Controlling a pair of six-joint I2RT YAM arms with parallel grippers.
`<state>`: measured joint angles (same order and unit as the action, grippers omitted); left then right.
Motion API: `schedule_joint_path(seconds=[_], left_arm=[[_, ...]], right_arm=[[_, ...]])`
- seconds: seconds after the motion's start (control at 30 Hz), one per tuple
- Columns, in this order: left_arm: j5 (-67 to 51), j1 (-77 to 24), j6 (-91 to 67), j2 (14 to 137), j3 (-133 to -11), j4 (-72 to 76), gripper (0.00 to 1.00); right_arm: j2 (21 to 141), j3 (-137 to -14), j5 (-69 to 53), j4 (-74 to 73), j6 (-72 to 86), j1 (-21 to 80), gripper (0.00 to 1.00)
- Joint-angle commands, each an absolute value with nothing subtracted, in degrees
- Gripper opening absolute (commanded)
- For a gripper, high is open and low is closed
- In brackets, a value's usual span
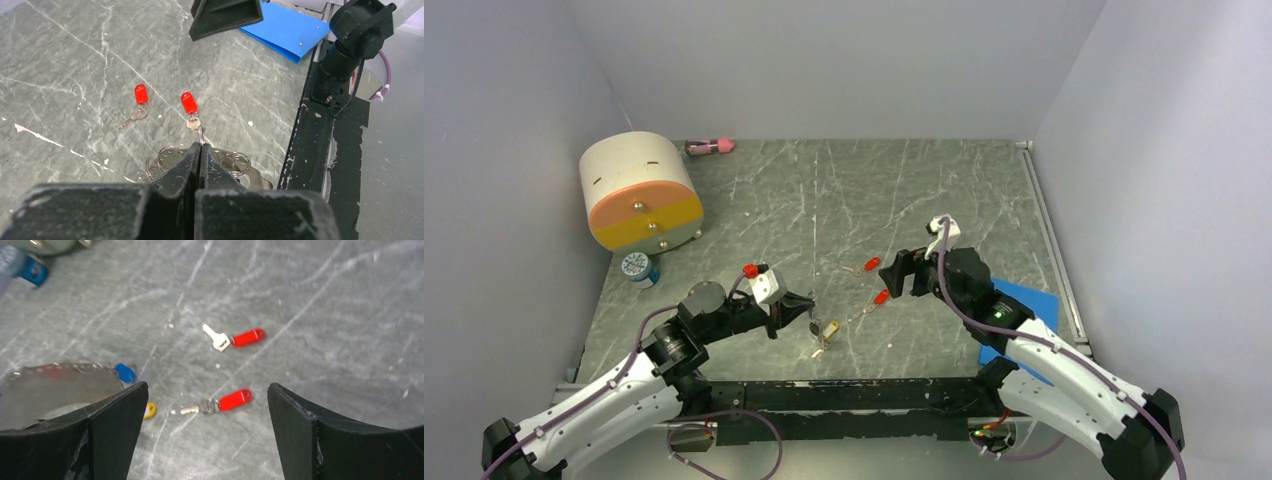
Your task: Put the keys on the keyring
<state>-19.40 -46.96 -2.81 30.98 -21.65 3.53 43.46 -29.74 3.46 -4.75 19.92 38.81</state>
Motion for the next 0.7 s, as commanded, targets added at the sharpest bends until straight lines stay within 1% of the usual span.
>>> schedule_joint_path(seconds=[0.0,0.17,0.27,0.3,0.47,0.57,0.67], left_arm=[[-18.4,-47.2,-3.8,30.5,-25.4,2.5,0.03],[-19.3,-47.1,-3.9,30.5,-25.4,2.9,0.02],[-19.7,-47.1,-3.8,30.6,-25.4,2.7,0.03],[-19.6,-47.1,-3.8,30.7,-25.5,2.6,0.03],[-19.8,-47.2,-4.0,30.8,-25.9,2.0,0.03],[-19.9,-47.2,-4.0,30.7,-26.1,1.6,0.03],[-19.9,-47.2,-4.2,30.5,-26.0,1.5,0.03]], right_arm=[[48.3,-32.1,5.3,-8.3,24.1,38.5,0.9],[56.3,-34.0,-0.4,-6.6,23.7,38.3,0.81],[60.7,-36.0,-2.8,-4.8,23.3,37.8,0.66],[62.2,-36.6,-3.3,-4.2,23.2,37.7,0.64],[69.9,-39.2,-7.3,-1.2,24.0,35.5,0.62],[73.8,-40.8,-9.2,-2.3,22.7,34.9,0.58],[76.6,-41.7,-12.0,-4.0,20.6,34.5,0.57]])
